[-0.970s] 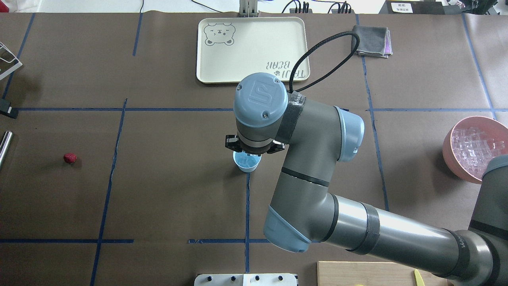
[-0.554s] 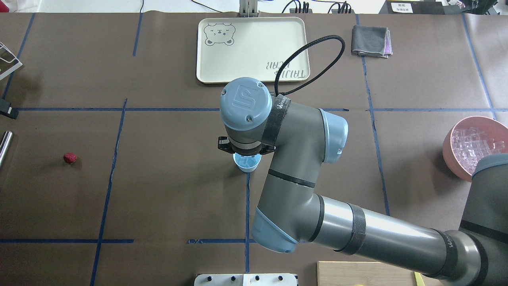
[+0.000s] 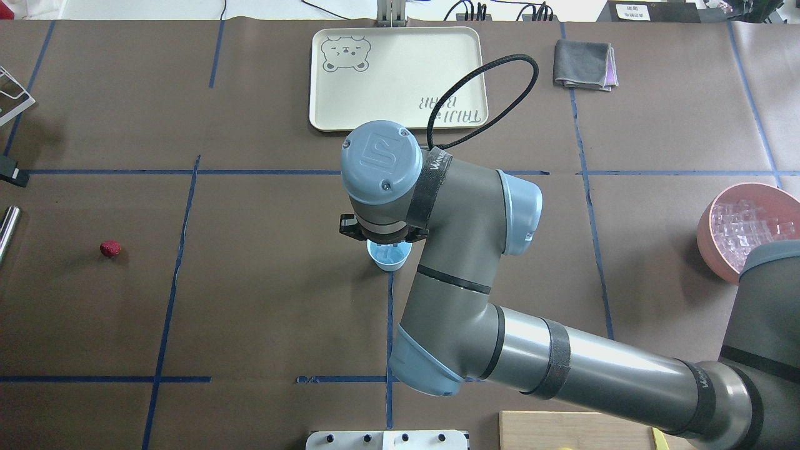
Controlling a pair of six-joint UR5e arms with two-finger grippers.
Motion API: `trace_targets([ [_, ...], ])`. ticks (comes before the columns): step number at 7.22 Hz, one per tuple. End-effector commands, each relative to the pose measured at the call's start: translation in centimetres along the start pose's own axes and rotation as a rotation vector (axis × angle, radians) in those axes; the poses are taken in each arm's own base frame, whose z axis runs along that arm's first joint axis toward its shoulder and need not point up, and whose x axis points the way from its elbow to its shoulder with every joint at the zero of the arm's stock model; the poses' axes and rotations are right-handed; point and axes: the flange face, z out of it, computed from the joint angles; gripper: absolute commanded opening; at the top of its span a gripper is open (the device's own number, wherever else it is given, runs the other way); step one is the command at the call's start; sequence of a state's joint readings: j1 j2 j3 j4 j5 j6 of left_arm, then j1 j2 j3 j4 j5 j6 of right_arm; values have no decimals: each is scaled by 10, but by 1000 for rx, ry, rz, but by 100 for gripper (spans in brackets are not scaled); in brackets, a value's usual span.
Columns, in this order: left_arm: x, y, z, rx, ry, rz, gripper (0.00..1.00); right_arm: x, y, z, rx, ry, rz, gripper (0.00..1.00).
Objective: Mash ice and strawberries in cup
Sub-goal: 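Open the right gripper over the light-blue cup to drop the cube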
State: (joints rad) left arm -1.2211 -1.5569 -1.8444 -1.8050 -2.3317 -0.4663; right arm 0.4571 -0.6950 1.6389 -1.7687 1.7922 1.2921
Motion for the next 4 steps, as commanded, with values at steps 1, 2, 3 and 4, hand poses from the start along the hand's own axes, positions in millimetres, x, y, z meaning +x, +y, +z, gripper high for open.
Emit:
trace_targets([
  [1, 0, 0, 0, 1, 1, 1, 100, 0, 0, 2, 0, 3, 0, 42],
  [2, 1, -1, -1, 1, 1, 1, 100, 0, 0, 2, 0, 3, 0, 48],
  [3, 1, -1, -1, 1, 1, 1, 100, 0, 0, 2, 0, 3, 0, 53],
  [4, 1, -1, -1, 2, 1, 2, 100, 0, 0, 2, 0, 3, 0, 70],
])
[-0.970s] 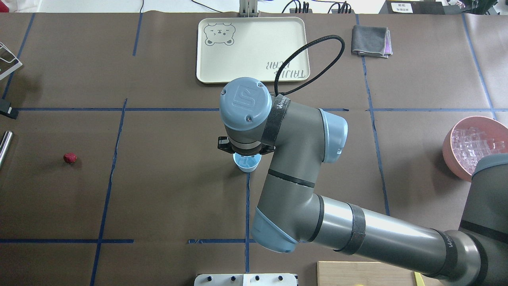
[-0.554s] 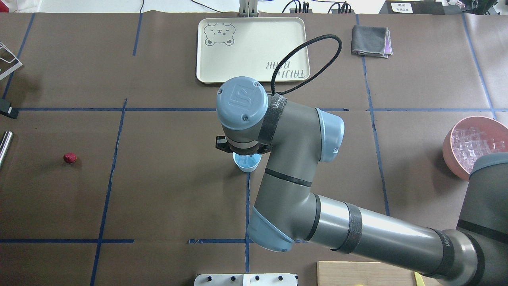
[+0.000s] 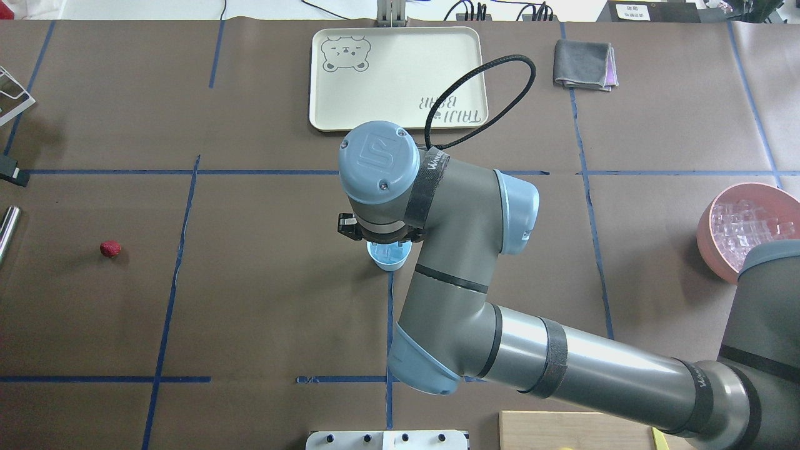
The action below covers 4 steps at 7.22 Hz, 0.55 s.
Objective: Mash ice and strawberries in cup
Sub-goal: 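Open the right gripper over the light-blue cup to drop the cube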
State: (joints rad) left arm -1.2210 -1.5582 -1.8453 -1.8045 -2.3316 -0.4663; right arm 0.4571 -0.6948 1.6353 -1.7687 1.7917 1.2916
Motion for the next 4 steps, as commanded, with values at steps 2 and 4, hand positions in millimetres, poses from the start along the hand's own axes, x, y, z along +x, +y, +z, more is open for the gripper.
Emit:
trace_targets([
  [2, 1, -2, 0, 2, 1, 0, 100, -1, 0, -1, 5, -1, -2, 99],
  [4, 4, -2, 0, 1, 1, 4, 100, -3, -1, -3, 14, -25, -5, 99],
])
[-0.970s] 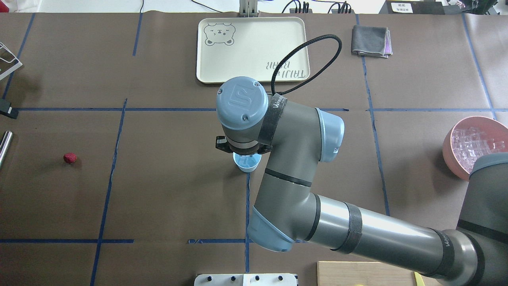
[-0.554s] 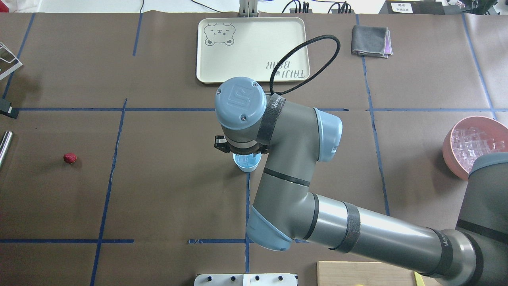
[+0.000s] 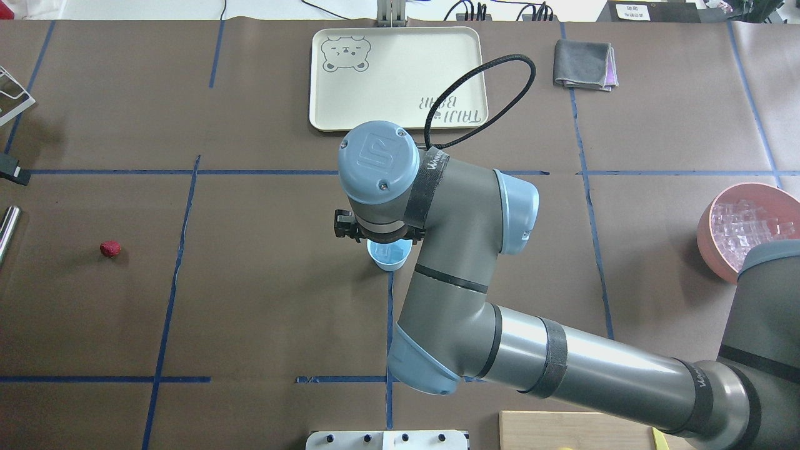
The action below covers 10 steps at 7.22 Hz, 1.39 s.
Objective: Mash ice and strawberries in cup
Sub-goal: 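Withdraw the right gripper from the cup while the left gripper grasps the strawberry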
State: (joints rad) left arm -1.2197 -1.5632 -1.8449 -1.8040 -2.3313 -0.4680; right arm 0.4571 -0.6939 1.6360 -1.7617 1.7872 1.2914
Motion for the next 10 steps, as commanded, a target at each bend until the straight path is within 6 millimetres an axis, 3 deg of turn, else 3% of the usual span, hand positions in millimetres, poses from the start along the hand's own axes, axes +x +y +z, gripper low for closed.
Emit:
trace_targets([
  [1, 11, 1, 8, -14, 5, -8, 100, -2, -1, -6, 15, -26, -3, 99],
  [2, 31, 4, 20, -13, 22, -31, 100, 0, -5, -10, 40, -26, -4, 99],
  [3, 44, 10, 33, 39, 13, -58, 100, 8, -22, -17, 58, -25, 10, 99],
  [5, 80, 25, 66, 59, 34, -111, 100, 45, -71, -39, 65, -28, 56, 99],
  [6, 86, 31, 84, 69, 1, -118, 100, 74, -91, -50, 52, -38, 63, 99],
  [9, 62, 52, 147, 94, 9, -123, 100, 206, -141, -86, 70, -38, -36, 99],
  [10, 58, 54, 152, 93, 12, -120, 100, 228, -150, -104, 82, -54, -60, 99],
])
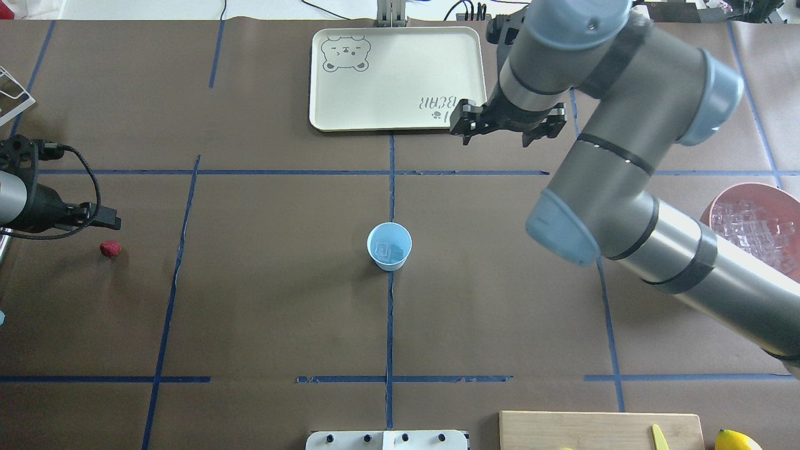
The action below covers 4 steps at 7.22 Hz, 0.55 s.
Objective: Mash ice and strawberries in cup
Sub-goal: 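Withdraw the right gripper from the cup while the left gripper grasps the strawberry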
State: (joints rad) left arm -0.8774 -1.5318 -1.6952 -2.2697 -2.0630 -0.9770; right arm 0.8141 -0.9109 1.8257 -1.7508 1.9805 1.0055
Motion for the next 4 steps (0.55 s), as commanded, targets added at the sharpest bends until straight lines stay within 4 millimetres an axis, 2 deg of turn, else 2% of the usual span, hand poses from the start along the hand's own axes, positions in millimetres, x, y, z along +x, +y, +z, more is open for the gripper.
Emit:
trace_targets([
  [1, -6, 7, 15, 1, 14, 4, 100, 50, -23, -40, 1, -50, -8, 100],
  [2, -5, 9, 17, -4, 13, 8, 99, 58, -28, -47, 0, -61, 4, 100],
  [4, 3, 14, 20, -15, 20, 20, 99, 67, -22, -50, 4, -61, -7, 99],
])
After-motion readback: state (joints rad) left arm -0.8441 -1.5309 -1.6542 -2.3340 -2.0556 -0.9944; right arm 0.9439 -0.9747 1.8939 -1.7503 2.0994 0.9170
